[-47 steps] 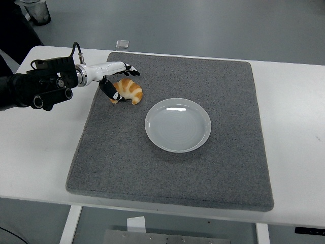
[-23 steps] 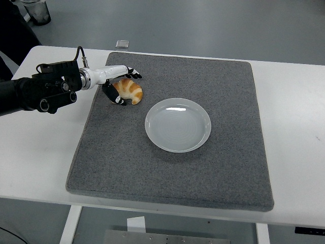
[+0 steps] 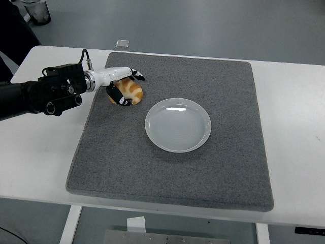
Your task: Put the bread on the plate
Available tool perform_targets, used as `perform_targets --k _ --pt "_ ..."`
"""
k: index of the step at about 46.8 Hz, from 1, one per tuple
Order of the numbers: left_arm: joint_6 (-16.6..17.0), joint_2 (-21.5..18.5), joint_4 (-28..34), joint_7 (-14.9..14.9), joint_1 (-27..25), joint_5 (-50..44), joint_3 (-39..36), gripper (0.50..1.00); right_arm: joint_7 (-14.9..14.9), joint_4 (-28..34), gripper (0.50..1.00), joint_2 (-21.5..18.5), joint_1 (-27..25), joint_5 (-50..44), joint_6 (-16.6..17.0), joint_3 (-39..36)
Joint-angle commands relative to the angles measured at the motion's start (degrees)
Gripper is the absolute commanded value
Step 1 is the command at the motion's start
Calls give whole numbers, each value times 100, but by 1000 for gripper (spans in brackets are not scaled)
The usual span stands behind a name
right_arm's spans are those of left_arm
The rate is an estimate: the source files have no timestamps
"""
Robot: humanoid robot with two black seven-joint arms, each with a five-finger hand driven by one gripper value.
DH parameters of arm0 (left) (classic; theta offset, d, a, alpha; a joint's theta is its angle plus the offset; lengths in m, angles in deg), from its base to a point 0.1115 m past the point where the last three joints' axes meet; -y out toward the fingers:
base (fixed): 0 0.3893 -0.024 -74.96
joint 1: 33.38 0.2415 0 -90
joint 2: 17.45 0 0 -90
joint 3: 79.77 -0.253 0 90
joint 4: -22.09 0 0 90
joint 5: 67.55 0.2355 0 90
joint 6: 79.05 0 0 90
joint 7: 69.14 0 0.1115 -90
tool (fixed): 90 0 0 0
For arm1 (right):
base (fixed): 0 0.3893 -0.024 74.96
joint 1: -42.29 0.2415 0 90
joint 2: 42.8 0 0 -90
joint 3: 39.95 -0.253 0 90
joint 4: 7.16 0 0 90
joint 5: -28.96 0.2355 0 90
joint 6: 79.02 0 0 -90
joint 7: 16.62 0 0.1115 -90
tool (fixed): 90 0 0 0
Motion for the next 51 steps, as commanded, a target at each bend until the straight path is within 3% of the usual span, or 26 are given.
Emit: perform_targets --k 1,15,20,25,51 --pt "-1 2 -21 0 8 0 -2 825 0 0 952 0 0 0 5 0" --pt "95 2 -91 -9 0 27 -2 737 0 0 952 0 0 0 5 0" --pt "113 2 -91 -9 -9 35 -2 656 0 0 954 0 0 0 -4 0" --pt "113 11 -91 0 -9 53 -2 500 0 0 952 0 0 0 5 0" --pt "245 37 -21 43 -79 361 7 500 0 0 954 0 0 0 5 0"
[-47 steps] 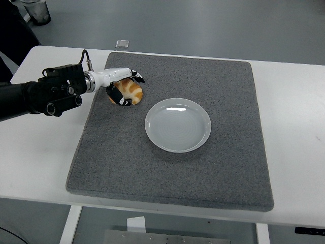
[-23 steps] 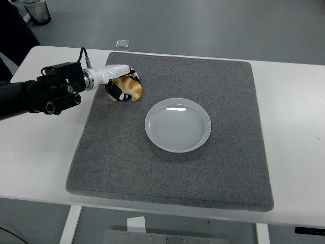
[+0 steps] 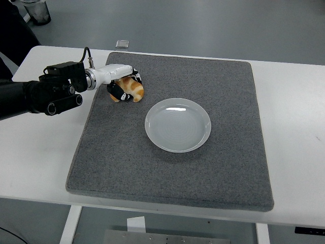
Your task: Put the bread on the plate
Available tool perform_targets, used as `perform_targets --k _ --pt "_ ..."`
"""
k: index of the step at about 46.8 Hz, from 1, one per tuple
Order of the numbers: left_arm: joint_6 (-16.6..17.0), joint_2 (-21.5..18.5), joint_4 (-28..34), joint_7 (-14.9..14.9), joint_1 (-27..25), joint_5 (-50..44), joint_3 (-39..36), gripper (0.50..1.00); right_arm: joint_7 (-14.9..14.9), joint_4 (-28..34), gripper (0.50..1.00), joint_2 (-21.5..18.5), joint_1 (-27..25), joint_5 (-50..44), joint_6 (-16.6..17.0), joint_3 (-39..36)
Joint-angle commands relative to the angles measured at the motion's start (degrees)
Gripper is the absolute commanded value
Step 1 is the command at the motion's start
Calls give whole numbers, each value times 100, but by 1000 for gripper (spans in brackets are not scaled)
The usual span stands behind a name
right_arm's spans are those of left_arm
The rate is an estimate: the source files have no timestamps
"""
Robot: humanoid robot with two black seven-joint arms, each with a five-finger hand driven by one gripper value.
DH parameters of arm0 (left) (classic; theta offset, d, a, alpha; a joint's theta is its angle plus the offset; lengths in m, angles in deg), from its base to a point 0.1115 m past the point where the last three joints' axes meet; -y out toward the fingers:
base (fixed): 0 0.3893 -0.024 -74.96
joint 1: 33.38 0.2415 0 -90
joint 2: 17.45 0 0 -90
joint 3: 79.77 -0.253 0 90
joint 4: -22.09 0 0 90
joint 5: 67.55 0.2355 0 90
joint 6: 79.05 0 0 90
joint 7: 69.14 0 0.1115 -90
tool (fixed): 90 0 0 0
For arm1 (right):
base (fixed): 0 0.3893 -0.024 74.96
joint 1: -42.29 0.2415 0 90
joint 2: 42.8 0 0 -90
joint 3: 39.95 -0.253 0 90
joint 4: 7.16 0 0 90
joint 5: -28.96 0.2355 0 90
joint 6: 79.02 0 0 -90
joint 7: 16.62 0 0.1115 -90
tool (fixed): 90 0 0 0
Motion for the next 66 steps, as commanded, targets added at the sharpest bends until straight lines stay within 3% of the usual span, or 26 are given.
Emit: perform_targets --k 1,13,26,38,56,66 --pt "3 0 24 11 -23 -1 12 500 0 0 952 0 0 0 6 0" --pt "-50 -97 244 20 -576 -71 21 500 0 0 952 0 0 0 6 0" --pt "-225 -563 543 29 -1402 -89 30 500 0 0 954 0 0 0 -2 0" --pt "-331 -677 543 99 -1965 -80 48 500 0 0 952 0 0 0 -2 0" --pt "-331 -607 1061 459 -2167 -1 654 500 0 0 952 0 0 0 6 0" --pt "-559 -545 1334 749 -2334 8 680 500 0 0 952 0 0 0 6 0"
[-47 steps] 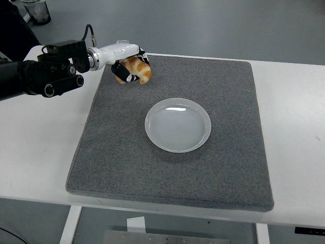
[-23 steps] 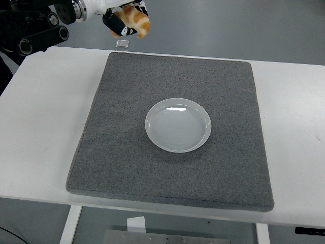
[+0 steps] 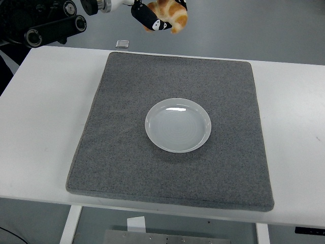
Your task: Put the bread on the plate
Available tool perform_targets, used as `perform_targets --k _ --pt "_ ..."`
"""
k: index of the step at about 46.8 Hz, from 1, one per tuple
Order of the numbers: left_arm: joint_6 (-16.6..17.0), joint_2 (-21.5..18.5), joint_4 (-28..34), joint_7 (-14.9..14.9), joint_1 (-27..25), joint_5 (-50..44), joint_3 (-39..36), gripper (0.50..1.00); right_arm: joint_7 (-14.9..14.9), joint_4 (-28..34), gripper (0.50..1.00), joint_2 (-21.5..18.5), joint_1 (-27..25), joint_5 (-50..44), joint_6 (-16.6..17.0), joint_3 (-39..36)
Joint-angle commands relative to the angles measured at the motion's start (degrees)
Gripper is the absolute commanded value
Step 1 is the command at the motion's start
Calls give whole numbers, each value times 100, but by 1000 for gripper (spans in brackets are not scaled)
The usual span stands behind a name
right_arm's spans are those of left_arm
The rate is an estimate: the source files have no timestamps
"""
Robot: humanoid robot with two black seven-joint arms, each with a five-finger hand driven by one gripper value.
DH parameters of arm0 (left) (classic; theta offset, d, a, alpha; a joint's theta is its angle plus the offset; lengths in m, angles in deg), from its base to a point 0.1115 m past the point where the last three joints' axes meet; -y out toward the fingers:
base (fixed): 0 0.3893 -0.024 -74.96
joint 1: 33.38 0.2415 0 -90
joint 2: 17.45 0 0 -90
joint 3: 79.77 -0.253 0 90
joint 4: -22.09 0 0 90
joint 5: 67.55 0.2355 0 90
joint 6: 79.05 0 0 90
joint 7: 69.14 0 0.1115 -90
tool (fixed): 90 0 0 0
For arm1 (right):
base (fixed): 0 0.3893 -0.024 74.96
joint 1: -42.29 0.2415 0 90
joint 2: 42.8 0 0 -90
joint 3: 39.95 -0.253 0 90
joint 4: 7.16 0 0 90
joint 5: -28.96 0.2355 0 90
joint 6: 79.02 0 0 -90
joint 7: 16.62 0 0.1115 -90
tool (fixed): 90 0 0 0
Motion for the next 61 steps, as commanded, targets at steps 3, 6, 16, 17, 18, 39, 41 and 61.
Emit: perform_targets --k 3,6,16,17,18,39,41,61 --pt "-49 95 139 186 -23 0 8 500 1 0 952 0 0 0 -5 0" --pt "-41 183 289 230 -40 9 8 500 1 0 952 0 0 0 4 0" --pt "-32 429 535 546 -49 18 52 500 1 0 952 0 0 0 4 0" --pt "-32 438 535 572 -49 18 61 500 1 0 952 0 0 0 4 0" --pt "-32 455 544 599 -49 18 78 500 1 0 952 0 0 0 -5 0" --pt "109 658 746 1084 285 492 61 500 1 0 952 0 0 0 4 0" --pt "126 658 737 1084 346 588 43 500 1 0 952 0 0 0 -5 0" --pt "381 825 316 1084 1225 1186 26 500 1 0 952 0 0 0 4 0"
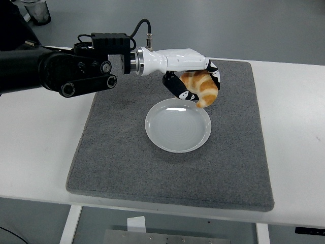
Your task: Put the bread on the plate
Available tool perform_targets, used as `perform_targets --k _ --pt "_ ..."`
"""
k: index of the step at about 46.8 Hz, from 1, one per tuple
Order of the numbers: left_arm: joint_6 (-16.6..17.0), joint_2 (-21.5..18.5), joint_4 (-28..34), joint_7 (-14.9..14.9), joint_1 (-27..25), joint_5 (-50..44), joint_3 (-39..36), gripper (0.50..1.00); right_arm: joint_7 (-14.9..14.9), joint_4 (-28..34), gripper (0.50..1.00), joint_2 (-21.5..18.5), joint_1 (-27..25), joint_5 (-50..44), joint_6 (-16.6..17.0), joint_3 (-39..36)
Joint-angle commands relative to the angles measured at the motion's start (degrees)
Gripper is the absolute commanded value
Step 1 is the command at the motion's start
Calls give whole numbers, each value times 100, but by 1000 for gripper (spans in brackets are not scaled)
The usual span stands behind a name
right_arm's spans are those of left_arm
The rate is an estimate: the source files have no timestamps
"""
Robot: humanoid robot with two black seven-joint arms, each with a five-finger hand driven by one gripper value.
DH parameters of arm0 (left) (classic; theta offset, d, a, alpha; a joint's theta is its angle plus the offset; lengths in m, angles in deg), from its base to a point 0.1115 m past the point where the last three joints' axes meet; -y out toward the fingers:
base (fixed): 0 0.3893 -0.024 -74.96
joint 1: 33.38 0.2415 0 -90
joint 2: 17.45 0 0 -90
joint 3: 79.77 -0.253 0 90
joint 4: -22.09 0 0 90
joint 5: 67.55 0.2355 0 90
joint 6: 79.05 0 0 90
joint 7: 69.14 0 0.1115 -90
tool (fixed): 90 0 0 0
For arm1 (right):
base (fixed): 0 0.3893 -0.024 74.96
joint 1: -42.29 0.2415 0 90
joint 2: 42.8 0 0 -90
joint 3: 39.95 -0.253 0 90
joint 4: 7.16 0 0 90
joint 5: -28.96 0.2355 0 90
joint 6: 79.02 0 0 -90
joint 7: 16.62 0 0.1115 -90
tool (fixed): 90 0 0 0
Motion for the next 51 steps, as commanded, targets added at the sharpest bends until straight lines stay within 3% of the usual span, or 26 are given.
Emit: perform_targets --k 1,30,51 --pt "54 21 -70 -1 156 120 1 500 0 0 952 0 0 0 -6 0" --pt "89 65 -413 -1 630 463 -263 500 0 0 952 0 0 0 -6 0" --pt "89 408 -782 -1 868 472 -447 500 0 0 952 0 0 0 3 0"
